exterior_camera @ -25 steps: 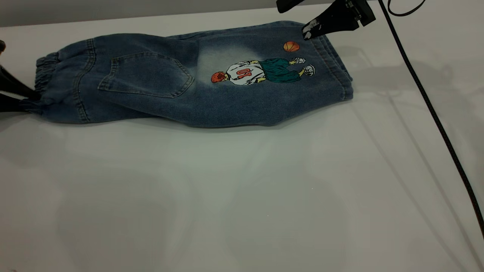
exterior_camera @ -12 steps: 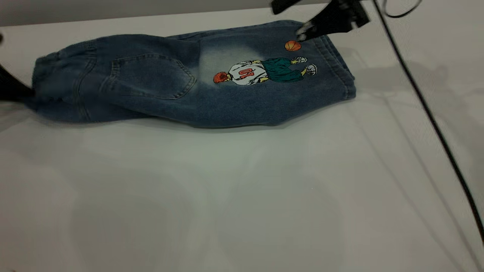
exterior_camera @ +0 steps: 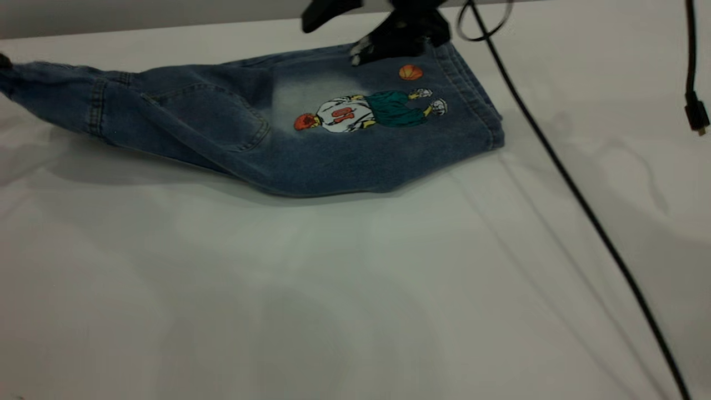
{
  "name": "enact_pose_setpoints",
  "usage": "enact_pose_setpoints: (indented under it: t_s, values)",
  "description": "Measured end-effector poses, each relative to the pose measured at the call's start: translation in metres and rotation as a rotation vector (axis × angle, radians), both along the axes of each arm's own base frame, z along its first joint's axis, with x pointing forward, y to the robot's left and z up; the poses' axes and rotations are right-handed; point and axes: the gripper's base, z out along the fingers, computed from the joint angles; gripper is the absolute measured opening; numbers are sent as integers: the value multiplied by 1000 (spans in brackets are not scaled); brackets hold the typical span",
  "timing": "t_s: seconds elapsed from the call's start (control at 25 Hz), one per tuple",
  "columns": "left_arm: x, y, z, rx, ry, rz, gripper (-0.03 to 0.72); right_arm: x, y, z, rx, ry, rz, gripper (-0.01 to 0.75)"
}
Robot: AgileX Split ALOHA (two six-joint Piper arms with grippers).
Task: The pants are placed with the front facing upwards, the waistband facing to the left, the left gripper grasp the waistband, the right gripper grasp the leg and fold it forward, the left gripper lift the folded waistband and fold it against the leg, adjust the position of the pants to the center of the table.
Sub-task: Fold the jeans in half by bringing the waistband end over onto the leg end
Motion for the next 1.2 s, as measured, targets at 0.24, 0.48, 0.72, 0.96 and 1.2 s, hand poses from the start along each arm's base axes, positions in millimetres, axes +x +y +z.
enact_pose_setpoints:
  t_s: [0.24, 0.48, 0.72, 0.96, 1.2]
  values:
    - [2, -26, 21, 46, -16, -81, 69, -2, 33, -18, 45, 4, 37, 472]
    - [7, -60, 39, 60, -56, -156, 69, 6, 48, -29, 111, 38, 73, 468]
    - [7, -78, 55, 71, -97, -199, 69, -5, 65, -42, 100, 62, 119, 468]
    - [2, -89, 79, 78, -156, -221, 69, -23, 88, -46, 98, 77, 183, 468]
    - [-6, -112, 107, 85, -220, -281, 69, -42, 113, -44, 101, 73, 237, 468]
